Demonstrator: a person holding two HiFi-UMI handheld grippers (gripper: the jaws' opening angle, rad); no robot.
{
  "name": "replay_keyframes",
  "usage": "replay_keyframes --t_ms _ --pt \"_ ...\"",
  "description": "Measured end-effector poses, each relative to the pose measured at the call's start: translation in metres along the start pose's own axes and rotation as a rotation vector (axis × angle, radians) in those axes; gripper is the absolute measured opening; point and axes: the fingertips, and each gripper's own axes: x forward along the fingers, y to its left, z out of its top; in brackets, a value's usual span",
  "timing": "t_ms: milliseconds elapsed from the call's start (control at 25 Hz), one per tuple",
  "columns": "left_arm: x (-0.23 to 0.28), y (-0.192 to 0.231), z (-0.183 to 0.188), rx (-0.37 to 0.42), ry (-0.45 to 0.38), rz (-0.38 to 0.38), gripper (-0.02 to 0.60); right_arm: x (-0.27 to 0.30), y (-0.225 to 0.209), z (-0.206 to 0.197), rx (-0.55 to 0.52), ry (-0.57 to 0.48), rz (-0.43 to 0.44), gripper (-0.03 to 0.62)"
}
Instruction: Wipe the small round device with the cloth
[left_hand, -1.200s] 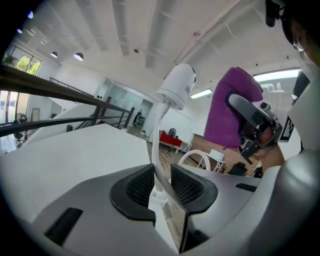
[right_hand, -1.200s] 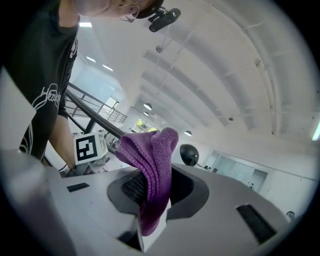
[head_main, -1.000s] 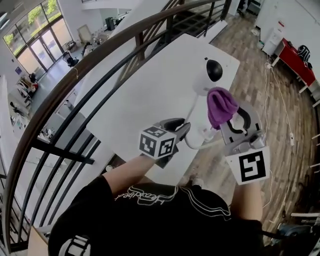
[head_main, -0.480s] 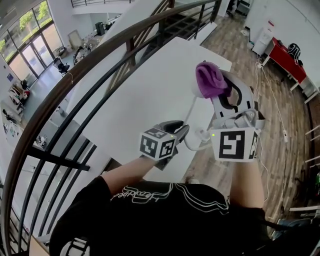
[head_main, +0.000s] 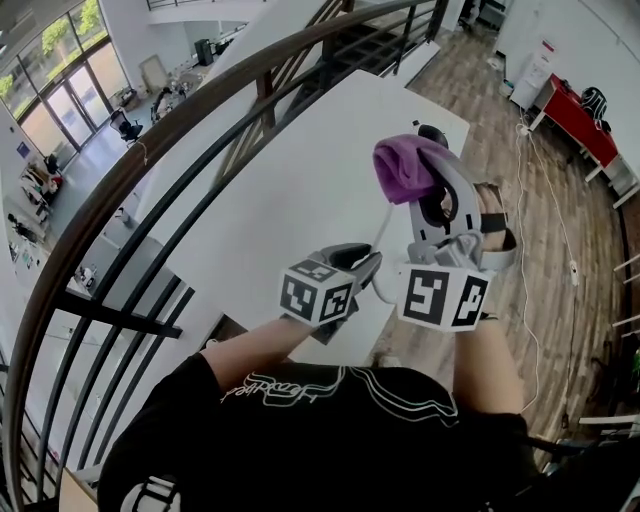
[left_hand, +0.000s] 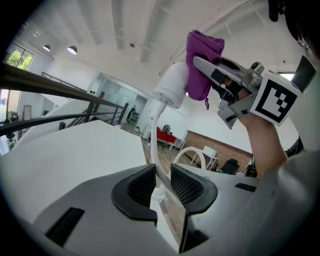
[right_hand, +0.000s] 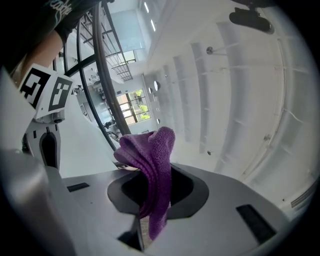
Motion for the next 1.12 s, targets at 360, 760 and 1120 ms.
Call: replay_keyframes --t_ms 360,760,1120 --pt "0.0 -0.002 0.001 -0.005 -0.01 -0.003 0.097 -0.001 0.031 -0.003 -0.031 0.01 0.042 0.061" --pt "-0.003 0.0 0.0 -0.005 -0.041 -0.025 0.091 0.002 0.07 -0.011 0.022 0.017 0.107 0.061" --pt "0.02 -0.002 -0.016 -0.018 -0.058 -0.045 0.091 -0.009 0.108 -0.044 0.088 0.037 0.176 0.061"
